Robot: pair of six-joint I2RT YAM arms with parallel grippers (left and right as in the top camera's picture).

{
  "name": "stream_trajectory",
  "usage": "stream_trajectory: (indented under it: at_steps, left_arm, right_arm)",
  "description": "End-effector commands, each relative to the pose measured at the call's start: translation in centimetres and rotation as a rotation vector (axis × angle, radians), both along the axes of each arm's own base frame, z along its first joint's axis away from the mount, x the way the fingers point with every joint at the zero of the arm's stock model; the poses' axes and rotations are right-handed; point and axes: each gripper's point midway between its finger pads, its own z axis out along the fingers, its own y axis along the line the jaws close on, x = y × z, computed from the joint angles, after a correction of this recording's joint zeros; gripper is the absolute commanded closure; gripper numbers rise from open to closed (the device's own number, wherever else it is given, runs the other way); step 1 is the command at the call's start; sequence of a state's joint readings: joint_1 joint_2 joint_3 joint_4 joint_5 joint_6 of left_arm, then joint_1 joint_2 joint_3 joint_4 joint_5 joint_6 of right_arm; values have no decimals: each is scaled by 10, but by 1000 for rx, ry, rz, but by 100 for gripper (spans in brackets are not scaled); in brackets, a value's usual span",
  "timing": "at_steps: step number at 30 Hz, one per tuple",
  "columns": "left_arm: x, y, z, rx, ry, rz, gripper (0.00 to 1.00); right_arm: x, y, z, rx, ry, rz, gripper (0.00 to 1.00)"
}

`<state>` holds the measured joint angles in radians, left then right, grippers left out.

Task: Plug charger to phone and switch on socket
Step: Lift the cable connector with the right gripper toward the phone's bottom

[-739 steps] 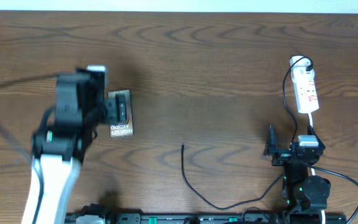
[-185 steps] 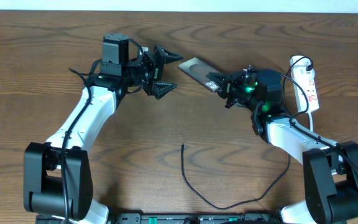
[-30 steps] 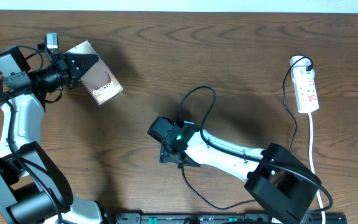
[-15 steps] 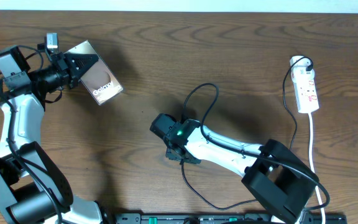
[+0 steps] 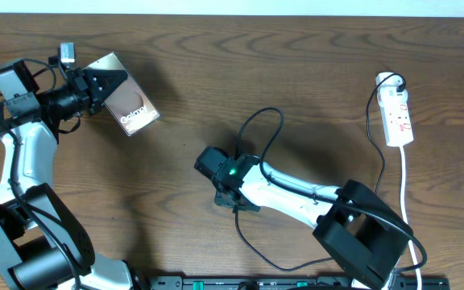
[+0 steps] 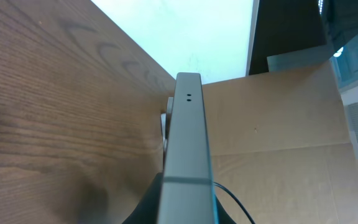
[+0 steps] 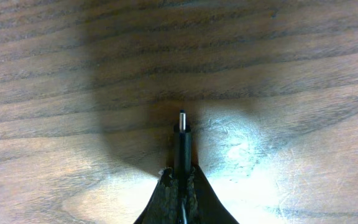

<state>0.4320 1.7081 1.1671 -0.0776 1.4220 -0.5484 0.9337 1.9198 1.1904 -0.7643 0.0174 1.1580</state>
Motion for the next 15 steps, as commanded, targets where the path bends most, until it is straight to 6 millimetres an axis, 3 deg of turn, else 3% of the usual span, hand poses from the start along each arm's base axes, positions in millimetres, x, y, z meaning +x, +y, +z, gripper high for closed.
stream_trajectory:
  at_steps: [1,8,12,15]
  left_arm:
    - [-4,0,12,5,-44,-15,93]
    - [-4,0,12,6,-45,-15,92]
    - [-4,-1,12,3,-45,-19,93]
    - [-4,-1,12,3,-46,-18,93]
  right_arm:
    - [5,-1,-3,36,59,7,99]
    - [16,14,14,364,214,187,99]
    - [43,30,57,785,185,376,99]
    - [76,16,72,896,93,382,99]
